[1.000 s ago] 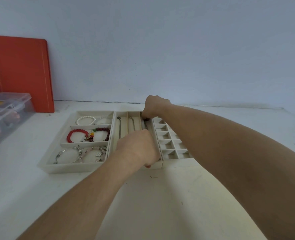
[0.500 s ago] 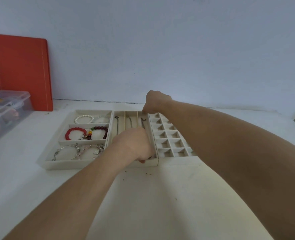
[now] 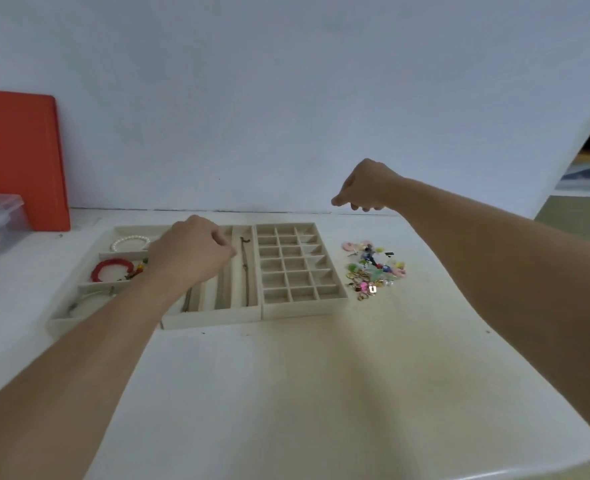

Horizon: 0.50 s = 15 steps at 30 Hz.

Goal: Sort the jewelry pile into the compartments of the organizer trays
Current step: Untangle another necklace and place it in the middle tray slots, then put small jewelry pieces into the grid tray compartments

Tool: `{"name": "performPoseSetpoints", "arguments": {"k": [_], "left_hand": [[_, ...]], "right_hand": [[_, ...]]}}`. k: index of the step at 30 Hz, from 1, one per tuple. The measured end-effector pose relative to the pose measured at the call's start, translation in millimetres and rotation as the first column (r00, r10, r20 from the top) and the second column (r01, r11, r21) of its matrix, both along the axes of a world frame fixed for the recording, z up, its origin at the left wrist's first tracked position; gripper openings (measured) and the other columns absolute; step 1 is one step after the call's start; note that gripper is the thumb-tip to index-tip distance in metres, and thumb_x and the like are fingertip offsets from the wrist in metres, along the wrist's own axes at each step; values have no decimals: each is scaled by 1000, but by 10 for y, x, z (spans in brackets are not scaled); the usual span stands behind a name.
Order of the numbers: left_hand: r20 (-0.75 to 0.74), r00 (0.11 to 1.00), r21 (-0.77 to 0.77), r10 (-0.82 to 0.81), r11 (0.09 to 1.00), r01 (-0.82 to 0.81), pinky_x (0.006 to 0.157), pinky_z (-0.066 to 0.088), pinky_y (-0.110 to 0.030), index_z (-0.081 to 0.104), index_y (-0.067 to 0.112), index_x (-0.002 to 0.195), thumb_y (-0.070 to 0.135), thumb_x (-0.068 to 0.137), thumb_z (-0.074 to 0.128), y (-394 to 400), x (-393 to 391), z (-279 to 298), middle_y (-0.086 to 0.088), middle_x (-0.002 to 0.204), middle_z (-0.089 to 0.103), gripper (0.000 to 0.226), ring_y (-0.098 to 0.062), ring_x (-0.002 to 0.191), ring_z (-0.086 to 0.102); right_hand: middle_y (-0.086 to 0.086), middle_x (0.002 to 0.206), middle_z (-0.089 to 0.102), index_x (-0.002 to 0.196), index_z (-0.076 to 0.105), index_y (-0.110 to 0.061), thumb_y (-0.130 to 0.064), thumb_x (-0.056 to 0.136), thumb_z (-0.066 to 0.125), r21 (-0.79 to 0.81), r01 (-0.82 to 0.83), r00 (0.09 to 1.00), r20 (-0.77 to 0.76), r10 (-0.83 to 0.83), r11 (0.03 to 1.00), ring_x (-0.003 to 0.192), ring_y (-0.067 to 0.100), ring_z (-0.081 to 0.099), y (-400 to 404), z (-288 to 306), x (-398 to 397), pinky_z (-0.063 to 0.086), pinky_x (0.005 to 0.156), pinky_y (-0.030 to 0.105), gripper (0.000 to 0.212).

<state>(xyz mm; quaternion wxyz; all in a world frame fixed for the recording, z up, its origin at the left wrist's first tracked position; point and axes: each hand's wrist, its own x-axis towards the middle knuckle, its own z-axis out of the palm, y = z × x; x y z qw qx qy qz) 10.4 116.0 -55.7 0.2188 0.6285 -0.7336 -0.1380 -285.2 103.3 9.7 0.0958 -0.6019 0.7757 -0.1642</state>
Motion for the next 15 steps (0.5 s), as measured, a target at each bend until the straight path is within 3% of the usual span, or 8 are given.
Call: {"name": "performPoseSetpoints", "arguments": {"k": [6,8,11,15], "left_hand": [[-64,988,-65,-142,988,138,65,47,-27,70,30,73,39,83,72,129,-593,-24,12,67,64,13,-12,73,64],[-61,979,-45,-195,980,193,67,49,-26,70,30,77,40,83,73,132,-859,-18,13,71,66,12,-9,72,64],[-89,955,-22,-282,959,282,75,53,-28,72,29,80,34,83,74,99,-1224,-76,13,80,68,6,-11,80,66],[-133,899,-25,-417,908,418,66,45,-21,73,28,86,20,85,76,73,-1671,-180,15,82,69,8,-2,74,62]], "right_hand": [[-1,75,73,83,79,-24,-31,84,78,57,-76,988,141,68,995,61,13,60,485,-501,-459,47,51,20,7],[-4,75,74,81,78,-29,-35,84,78,23,-91,990,112,88,996,57,14,63,571,-750,-534,48,55,19,7],[-12,77,74,78,78,-33,-36,83,77,-58,-43,984,172,52,997,68,13,68,646,-1088,-617,54,67,28,6],[-20,80,70,84,76,-35,-34,86,73,-183,-24,986,156,53,983,68,2,62,702,-1150,-765,52,68,28,3]]}}
